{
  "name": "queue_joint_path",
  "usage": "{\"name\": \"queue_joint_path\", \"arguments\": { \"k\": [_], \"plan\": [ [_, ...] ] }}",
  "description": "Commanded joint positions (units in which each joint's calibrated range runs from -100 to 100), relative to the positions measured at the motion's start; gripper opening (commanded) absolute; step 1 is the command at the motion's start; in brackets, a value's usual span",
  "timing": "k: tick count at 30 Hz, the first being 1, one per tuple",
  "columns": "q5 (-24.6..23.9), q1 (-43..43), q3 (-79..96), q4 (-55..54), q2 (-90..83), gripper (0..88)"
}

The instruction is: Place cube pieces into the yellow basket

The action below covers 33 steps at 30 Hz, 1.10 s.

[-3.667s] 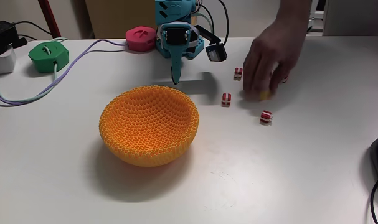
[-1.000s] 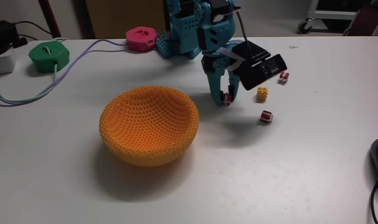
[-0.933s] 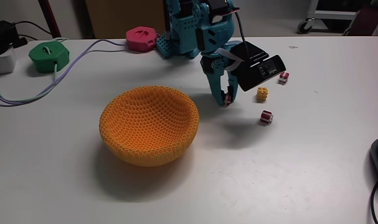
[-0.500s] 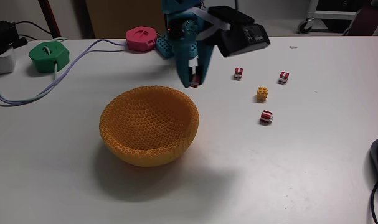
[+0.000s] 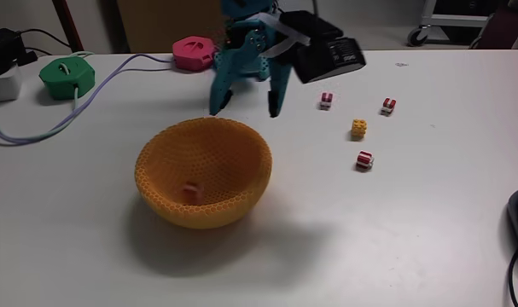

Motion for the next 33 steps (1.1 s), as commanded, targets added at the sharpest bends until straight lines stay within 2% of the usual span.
{"name": "queue_joint_path", "arguments": {
  "k": [1, 4, 7, 10, 13, 15, 20, 33],
  "plan": [
    [-10.0, -14.5, -0.8, -4.0, -2.7, 47.9],
    [-15.6, -25.1, 7.5, -18.7, -1.5, 45.1],
    [-19.2, -31.7, 11.2, -25.9, 2.0, 41.4],
    [-20.3, -34.2, 13.8, -34.5, 7.3, 39.5],
    [-19.1, -33.2, 17.0, -45.7, 12.6, 37.0],
    [-18.5, -32.2, 16.8, -49.5, 15.9, 36.4],
    [-15.1, -27.8, 15.6, -52.8, 19.8, 33.5],
    [-14.4, -26.7, 16.5, -55.8, 26.9, 28.8]
  ]
}}
